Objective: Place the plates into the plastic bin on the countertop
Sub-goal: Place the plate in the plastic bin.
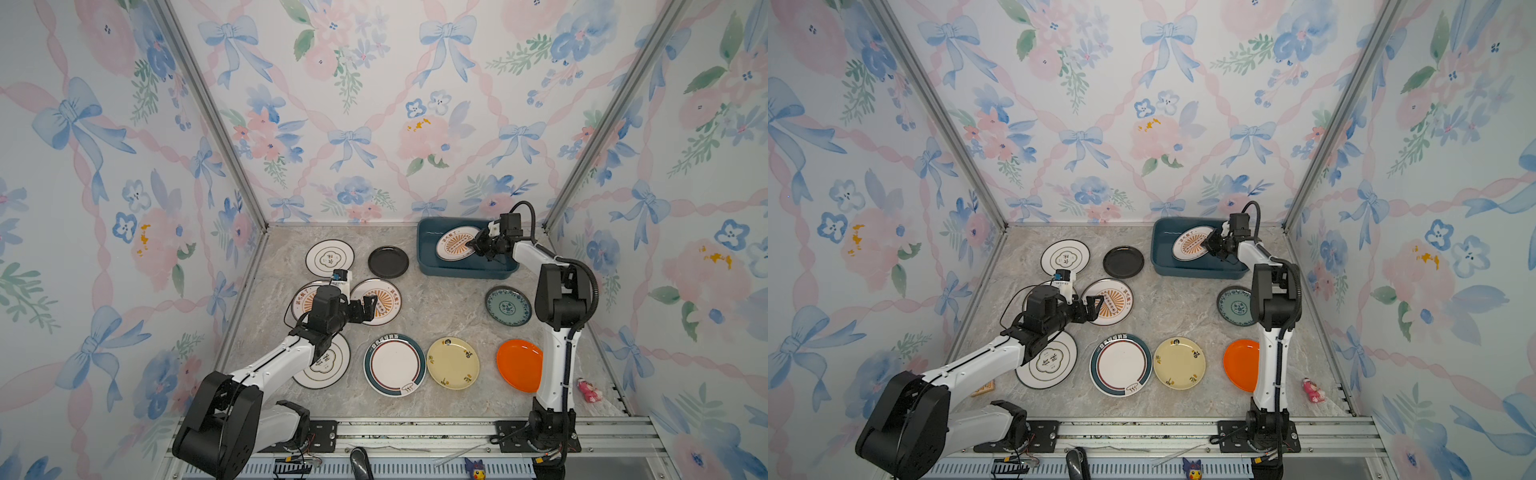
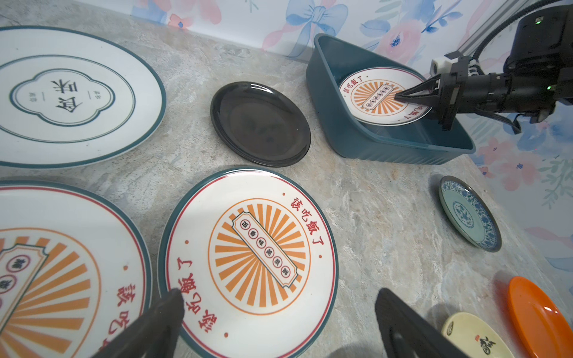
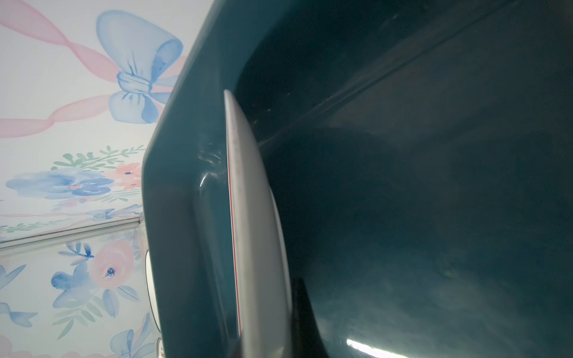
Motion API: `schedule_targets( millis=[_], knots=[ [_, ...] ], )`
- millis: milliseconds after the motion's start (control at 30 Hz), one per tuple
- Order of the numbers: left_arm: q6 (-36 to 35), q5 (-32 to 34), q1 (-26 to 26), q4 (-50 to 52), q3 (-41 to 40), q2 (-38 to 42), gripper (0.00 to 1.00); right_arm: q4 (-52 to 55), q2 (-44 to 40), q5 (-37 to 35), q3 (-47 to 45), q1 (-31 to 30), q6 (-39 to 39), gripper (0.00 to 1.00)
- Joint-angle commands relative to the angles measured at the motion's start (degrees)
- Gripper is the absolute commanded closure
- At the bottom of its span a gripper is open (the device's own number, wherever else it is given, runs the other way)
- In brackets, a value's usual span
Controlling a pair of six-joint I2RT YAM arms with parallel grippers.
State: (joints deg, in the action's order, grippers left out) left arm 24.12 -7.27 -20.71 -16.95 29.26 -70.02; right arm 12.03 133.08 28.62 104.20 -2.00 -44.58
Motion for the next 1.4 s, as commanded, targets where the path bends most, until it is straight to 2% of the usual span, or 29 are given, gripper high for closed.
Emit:
schedule_targets(
  millis=[0,133,233,467,733,1000,1233,1367],
  knots=[
    [0.8,0.2,0.6,0.1,-0.1,-0.4,0.02,1.6,2.3,0.2,4.1,-1.6,-1.0,1.00],
    [0.8,-0.1,0.8,0.1,0.0,-1.1,0.02,2.2,5.1,0.2,6.6,-2.8,-2.5,1.00],
    [0.7,0.0,0.9,0.1,-0.1,-1.1,0.02,2.8,6.8,0.1,8.0,-3.4,-3.7,0.95],
    [0.6,0.2,1.0,0.1,-0.5,-0.8,0.02,5.0,8.9,-1.1,9.6,-4.0,-4.0,0.67],
    [0.6,-0.1,1.4,0.2,-0.7,-1.3,0.02,8.8,7.9,-4.4,9.3,-4.2,-0.7,0.51],
    [2.4,0.7,2.6,3.7,0.3,-4.1,0.02,21.3,6.5,-14.6,15.5,-5.8,10.3,0.44],
    [3.2,-0.5,2.8,4.4,0.1,-4.0,0.02,25.3,5.5,-19.8,16.8,-6.1,15.0,0.42],
    [3.5,0.4,2.8,5.1,-0.3,-3.0,0.02,27.1,2.9,-25.6,16.4,-6.6,18.5,0.42]
  ],
)
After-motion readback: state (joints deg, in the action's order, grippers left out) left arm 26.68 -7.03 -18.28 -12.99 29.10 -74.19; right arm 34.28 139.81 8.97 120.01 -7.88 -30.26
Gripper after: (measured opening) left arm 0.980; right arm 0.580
